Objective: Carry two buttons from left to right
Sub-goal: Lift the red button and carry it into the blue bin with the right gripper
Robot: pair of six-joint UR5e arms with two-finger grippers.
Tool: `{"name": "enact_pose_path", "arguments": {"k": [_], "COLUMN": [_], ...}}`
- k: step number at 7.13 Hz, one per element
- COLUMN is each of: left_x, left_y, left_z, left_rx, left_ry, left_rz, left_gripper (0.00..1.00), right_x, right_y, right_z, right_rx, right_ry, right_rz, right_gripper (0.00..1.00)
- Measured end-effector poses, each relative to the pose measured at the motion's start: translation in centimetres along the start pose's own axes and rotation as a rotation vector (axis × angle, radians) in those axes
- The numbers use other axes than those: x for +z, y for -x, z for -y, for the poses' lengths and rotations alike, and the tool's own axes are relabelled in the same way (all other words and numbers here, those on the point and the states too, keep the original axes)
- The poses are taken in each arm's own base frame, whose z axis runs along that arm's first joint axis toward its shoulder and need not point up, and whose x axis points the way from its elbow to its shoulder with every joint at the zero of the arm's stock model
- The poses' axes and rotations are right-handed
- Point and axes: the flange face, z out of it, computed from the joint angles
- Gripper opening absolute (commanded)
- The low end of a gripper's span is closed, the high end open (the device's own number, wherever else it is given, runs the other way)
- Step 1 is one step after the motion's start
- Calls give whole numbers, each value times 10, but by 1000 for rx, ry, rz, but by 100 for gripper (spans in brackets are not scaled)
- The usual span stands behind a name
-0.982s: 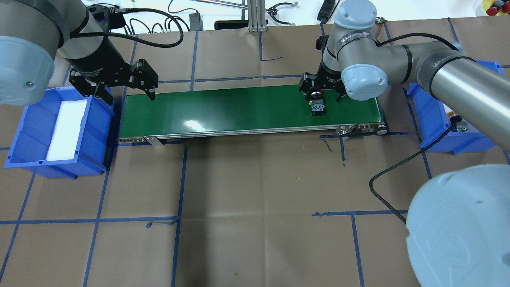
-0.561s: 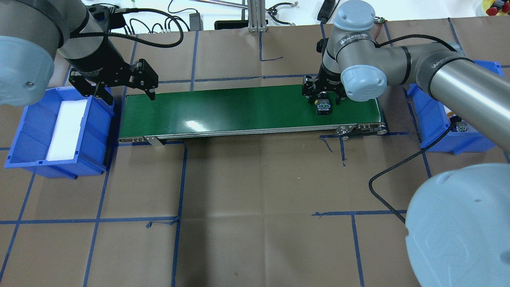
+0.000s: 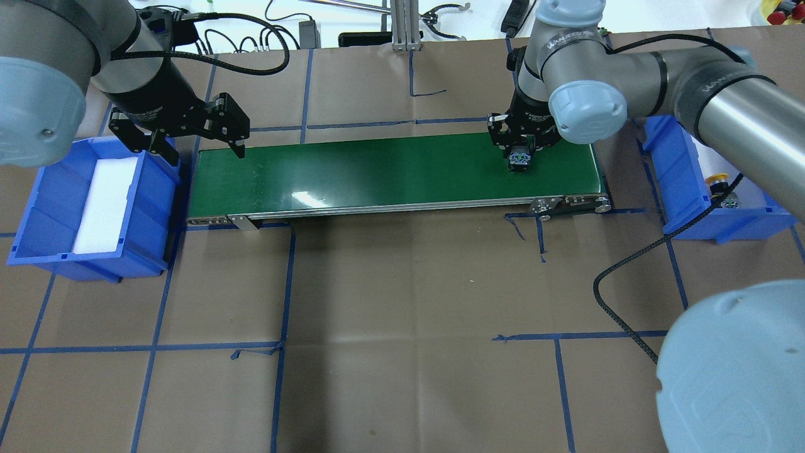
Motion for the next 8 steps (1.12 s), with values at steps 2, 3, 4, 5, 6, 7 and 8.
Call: {"name": "enact_pose_path", "arguments": {"k": [2, 3, 4, 5, 6, 7, 8], "left_x": [-1, -1, -1, -1, -1, -1, -1], "left_y": [0, 0, 0, 0, 0, 0, 0], "left_z": [0, 1, 1, 1, 1, 1, 1], "left_rx": [0, 0, 0, 0, 0, 0, 0], "left_ry": [-1, -3, -3, -2, -2, -2, -3], "left_rz": [0, 0, 0, 0, 0, 0, 0], "left_gripper": [100, 100, 100, 100, 100, 100, 100], "right_x": [-63, -94, -116, -126, -117, -96, -75], "right_y": [-67, -119, -175, -232, -278, -314, -338], "right_z": [3, 9, 14, 20, 26, 34, 44], "right_rx": [10, 9, -22, -79, -110, -111, -113], "right_ry": [-34, -37, -31, -26, -9, 13, 7], "right_rz": [-43, -53, -59, -63, -60, -51, -54], "right_gripper": [4, 4, 4, 4, 4, 4, 4]}}
